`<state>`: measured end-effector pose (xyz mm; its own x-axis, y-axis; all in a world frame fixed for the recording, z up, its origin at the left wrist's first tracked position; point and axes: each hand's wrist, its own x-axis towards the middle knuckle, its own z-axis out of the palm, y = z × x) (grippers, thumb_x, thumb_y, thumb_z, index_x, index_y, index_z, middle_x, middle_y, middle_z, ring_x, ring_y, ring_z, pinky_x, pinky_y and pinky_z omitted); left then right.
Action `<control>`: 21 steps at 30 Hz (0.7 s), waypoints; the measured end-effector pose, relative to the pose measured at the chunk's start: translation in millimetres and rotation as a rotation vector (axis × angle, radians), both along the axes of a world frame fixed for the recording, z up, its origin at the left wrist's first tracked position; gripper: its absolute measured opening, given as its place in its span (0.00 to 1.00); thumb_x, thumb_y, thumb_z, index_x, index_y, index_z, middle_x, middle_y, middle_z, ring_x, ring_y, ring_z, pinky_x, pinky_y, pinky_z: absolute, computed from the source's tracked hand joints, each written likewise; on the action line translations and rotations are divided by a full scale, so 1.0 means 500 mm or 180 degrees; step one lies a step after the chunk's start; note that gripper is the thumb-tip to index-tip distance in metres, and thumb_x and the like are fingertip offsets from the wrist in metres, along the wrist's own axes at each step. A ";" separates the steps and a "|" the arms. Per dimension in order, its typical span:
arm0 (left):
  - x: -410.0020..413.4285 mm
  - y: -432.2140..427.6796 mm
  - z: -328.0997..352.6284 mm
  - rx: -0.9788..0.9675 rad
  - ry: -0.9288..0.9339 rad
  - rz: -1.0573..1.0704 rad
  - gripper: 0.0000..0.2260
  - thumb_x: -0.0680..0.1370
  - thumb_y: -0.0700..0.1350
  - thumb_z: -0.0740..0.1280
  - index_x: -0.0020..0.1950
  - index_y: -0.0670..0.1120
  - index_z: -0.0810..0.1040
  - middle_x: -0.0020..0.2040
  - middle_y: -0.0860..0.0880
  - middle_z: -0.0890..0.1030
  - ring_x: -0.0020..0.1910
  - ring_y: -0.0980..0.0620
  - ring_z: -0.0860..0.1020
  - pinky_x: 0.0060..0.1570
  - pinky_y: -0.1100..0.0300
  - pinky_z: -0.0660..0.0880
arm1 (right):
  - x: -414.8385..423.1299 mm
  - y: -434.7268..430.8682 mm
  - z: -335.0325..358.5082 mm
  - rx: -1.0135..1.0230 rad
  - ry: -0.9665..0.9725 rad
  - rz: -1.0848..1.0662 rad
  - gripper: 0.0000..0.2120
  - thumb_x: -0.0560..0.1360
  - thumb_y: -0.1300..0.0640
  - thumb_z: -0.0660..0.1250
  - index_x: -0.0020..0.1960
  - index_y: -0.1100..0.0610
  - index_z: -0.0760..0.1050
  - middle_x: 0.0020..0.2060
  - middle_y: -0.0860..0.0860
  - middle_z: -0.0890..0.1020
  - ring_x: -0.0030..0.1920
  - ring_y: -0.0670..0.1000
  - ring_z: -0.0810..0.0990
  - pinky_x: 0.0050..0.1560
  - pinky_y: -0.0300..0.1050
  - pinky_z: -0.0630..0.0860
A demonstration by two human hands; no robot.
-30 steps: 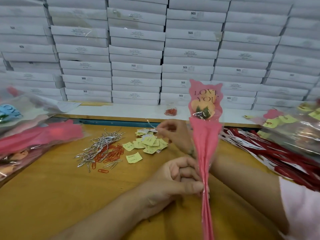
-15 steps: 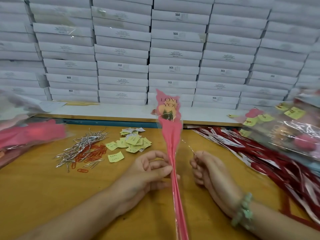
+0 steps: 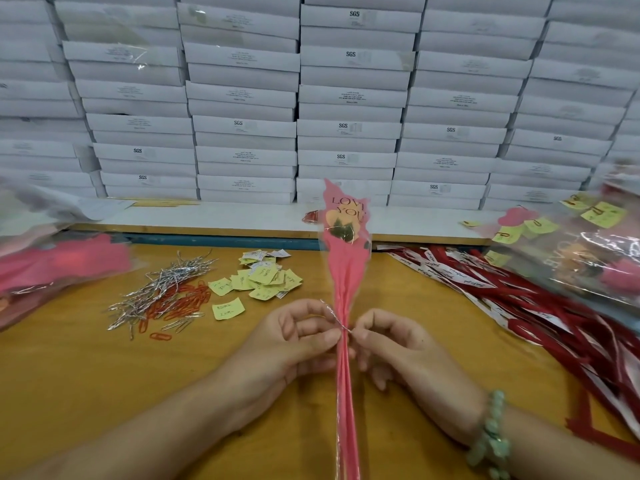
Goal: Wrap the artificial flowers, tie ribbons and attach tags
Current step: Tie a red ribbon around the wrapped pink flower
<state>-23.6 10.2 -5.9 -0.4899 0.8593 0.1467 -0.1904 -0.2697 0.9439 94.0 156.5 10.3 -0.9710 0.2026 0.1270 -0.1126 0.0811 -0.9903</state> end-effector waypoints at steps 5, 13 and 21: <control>0.004 0.001 0.002 -0.0095 0.0118 -0.0023 0.09 0.71 0.40 0.76 0.49 0.46 0.82 0.46 0.40 0.83 0.43 0.46 0.84 0.41 0.60 0.80 | -0.006 0.008 -0.005 -0.0590 0.0006 -0.0074 0.06 0.67 0.58 0.72 0.35 0.59 0.76 0.53 0.57 0.82 0.46 0.55 0.81 0.47 0.50 0.81; 0.007 0.001 0.004 -0.0081 0.0104 0.0046 0.12 0.70 0.37 0.75 0.48 0.42 0.74 0.43 0.41 0.84 0.41 0.45 0.84 0.38 0.58 0.81 | -0.007 0.012 -0.007 -0.0638 0.0218 -0.0156 0.06 0.65 0.62 0.73 0.35 0.62 0.75 0.53 0.57 0.83 0.48 0.53 0.82 0.45 0.42 0.81; 0.012 0.001 0.003 -0.0183 0.0327 0.0108 0.08 0.72 0.38 0.74 0.49 0.43 0.79 0.43 0.40 0.83 0.42 0.46 0.83 0.39 0.58 0.81 | -0.003 0.014 -0.009 0.0089 0.0428 -0.0403 0.05 0.69 0.70 0.72 0.36 0.65 0.78 0.47 0.52 0.83 0.49 0.45 0.83 0.48 0.32 0.75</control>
<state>-17.7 10.7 -4.2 -0.5039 0.8509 0.1487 -0.0836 -0.2194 0.9721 92.7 163.3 6.0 -0.9118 0.3167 0.2613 -0.2310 0.1303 -0.9642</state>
